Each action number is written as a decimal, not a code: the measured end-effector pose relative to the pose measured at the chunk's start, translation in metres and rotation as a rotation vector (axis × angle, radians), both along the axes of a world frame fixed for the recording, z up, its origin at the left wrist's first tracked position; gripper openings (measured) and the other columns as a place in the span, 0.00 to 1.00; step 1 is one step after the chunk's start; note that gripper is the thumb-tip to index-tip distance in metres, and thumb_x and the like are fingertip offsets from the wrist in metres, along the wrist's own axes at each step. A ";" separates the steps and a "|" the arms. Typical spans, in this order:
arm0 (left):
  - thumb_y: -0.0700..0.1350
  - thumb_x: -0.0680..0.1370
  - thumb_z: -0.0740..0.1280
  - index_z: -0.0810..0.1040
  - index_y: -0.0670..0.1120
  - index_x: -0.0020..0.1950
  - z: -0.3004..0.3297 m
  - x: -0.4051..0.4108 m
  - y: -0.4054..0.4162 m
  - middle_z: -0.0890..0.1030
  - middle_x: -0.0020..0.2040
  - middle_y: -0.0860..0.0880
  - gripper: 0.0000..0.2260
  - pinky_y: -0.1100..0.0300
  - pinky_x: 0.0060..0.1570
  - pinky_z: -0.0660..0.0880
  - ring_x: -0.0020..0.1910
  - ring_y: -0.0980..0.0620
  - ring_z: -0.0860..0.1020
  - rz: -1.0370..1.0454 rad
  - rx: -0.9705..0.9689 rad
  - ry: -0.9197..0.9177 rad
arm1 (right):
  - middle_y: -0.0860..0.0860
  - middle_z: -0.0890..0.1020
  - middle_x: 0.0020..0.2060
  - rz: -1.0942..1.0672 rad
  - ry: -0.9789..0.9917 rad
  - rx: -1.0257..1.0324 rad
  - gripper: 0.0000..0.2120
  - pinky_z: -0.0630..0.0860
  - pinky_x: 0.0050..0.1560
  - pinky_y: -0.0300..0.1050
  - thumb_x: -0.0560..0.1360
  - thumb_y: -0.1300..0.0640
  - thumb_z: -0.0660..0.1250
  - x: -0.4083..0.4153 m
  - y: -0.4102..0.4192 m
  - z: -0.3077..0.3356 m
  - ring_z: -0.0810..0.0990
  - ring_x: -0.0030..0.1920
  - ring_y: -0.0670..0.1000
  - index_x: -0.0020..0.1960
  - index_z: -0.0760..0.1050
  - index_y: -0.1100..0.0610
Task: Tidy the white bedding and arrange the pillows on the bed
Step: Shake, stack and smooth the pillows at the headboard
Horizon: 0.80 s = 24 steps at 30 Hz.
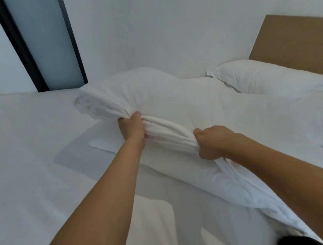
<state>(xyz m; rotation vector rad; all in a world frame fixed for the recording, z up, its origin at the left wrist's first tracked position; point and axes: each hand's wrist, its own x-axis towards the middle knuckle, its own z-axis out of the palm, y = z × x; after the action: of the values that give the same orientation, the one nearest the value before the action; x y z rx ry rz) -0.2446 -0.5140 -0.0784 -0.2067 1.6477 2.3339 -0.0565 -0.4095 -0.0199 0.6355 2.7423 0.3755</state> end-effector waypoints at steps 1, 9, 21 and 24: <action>0.47 0.71 0.67 0.67 0.45 0.63 -0.026 0.010 -0.015 0.78 0.56 0.45 0.21 0.42 0.51 0.79 0.53 0.43 0.79 -0.041 -0.112 -0.068 | 0.55 0.79 0.53 0.016 -0.019 -0.008 0.20 0.70 0.44 0.45 0.74 0.52 0.62 0.005 -0.009 -0.019 0.78 0.51 0.58 0.63 0.65 0.57; 0.46 0.76 0.68 0.70 0.42 0.66 -0.050 0.033 -0.037 0.78 0.58 0.37 0.20 0.51 0.28 0.79 0.46 0.42 0.80 -0.412 -0.060 -0.228 | 0.58 0.74 0.59 -0.057 0.037 -0.138 0.27 0.73 0.54 0.49 0.73 0.52 0.64 0.013 -0.027 -0.078 0.76 0.59 0.59 0.68 0.61 0.59; 0.37 0.66 0.66 0.68 0.40 0.61 -0.020 0.063 -0.024 0.72 0.56 0.37 0.24 0.42 0.53 0.69 0.56 0.36 0.71 0.212 -1.037 1.140 | 0.53 0.72 0.68 -0.207 0.459 -0.435 0.25 0.67 0.66 0.53 0.78 0.37 0.56 0.010 0.108 0.014 0.73 0.64 0.56 0.71 0.65 0.46; 0.40 0.68 0.64 0.68 0.45 0.64 0.019 0.047 0.025 0.69 0.63 0.41 0.24 0.36 0.64 0.64 0.64 0.38 0.68 0.014 -1.120 1.301 | 0.52 0.62 0.75 -0.248 0.418 -0.267 0.28 0.60 0.71 0.58 0.79 0.37 0.54 -0.016 0.146 0.018 0.64 0.72 0.59 0.76 0.57 0.45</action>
<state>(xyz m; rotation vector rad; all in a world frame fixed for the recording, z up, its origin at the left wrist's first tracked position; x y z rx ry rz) -0.1980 -0.4895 -0.0595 1.3265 3.2736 1.1090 -0.0724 -0.2638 -0.0015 1.0630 2.9653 -0.2023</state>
